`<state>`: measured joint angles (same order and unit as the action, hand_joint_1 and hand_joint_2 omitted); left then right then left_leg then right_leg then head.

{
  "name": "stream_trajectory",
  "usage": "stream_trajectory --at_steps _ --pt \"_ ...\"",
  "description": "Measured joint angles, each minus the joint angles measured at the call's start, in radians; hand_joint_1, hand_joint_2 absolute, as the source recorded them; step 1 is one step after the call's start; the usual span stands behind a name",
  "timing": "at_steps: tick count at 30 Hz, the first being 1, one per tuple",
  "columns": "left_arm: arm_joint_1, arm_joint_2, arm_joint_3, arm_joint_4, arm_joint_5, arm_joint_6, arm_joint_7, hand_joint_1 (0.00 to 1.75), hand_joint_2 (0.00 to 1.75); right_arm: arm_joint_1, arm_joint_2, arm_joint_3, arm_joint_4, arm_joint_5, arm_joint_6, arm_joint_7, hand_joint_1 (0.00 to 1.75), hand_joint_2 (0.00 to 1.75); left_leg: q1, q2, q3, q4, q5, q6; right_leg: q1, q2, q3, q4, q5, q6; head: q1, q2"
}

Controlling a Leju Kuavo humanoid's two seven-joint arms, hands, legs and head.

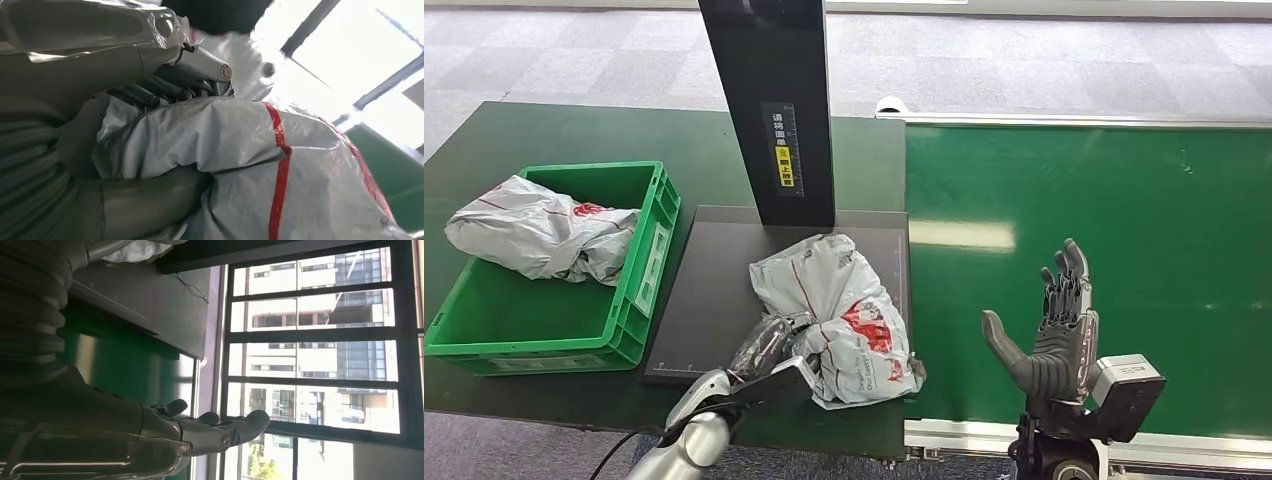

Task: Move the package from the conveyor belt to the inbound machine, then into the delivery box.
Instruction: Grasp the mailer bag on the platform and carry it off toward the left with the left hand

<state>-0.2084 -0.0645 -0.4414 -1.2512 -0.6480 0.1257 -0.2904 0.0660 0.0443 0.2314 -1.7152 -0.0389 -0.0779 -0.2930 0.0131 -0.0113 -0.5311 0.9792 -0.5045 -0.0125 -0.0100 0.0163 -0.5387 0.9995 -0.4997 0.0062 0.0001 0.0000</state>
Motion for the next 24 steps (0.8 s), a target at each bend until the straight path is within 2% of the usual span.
stream_trajectory --at_steps 8,12,15,18,24 --pt "0.025 0.028 0.079 -0.328 0.012 0.106 -0.072 1.75 1.75 0.015 -0.001 -0.007 -0.009 -0.007 -0.028 -0.018 0.0 1.75 0.0 0.0 -0.001 0.0 0.0 0.0 0.0 0.0 0.0 0.0 0.0 0.0 0.0 0.0" --pt "0.018 0.037 0.135 -0.437 -0.004 0.188 -0.094 1.75 1.75 0.015 -0.002 -0.007 -0.009 -0.015 -0.04 -0.026 0.0 1.75 0.0 0.0 0.0 0.0 0.0 0.0 0.0 0.0 0.0 0.0 0.0 0.0 0.0 0.0" --pt "-0.007 0.048 0.183 -0.45 -0.028 0.219 -0.054 1.75 1.75 0.013 -0.003 -0.007 -0.009 -0.02 -0.043 -0.029 0.0 1.75 0.0 0.0 0.0 0.0 0.0 0.0 0.0 0.0 0.0 0.0 0.0 0.0 0.0 0.0" --pt "-0.055 0.068 0.238 -0.399 -0.015 0.199 -0.003 1.75 1.75 0.005 -0.005 -0.006 -0.007 -0.026 -0.043 -0.03 0.0 1.75 0.0 0.0 0.0 0.0 0.001 0.0 0.0 0.0 0.0 0.0 0.0 0.0 0.0 0.0" --pt "-0.108 0.093 0.307 -0.3 0.009 0.186 -0.006 1.75 1.75 -0.004 -0.01 -0.004 -0.005 -0.029 -0.044 -0.03 0.0 1.75 0.0 0.0 0.0 0.0 0.001 0.0 0.0 0.0 0.0 0.001 0.0 0.0 0.0 0.0"
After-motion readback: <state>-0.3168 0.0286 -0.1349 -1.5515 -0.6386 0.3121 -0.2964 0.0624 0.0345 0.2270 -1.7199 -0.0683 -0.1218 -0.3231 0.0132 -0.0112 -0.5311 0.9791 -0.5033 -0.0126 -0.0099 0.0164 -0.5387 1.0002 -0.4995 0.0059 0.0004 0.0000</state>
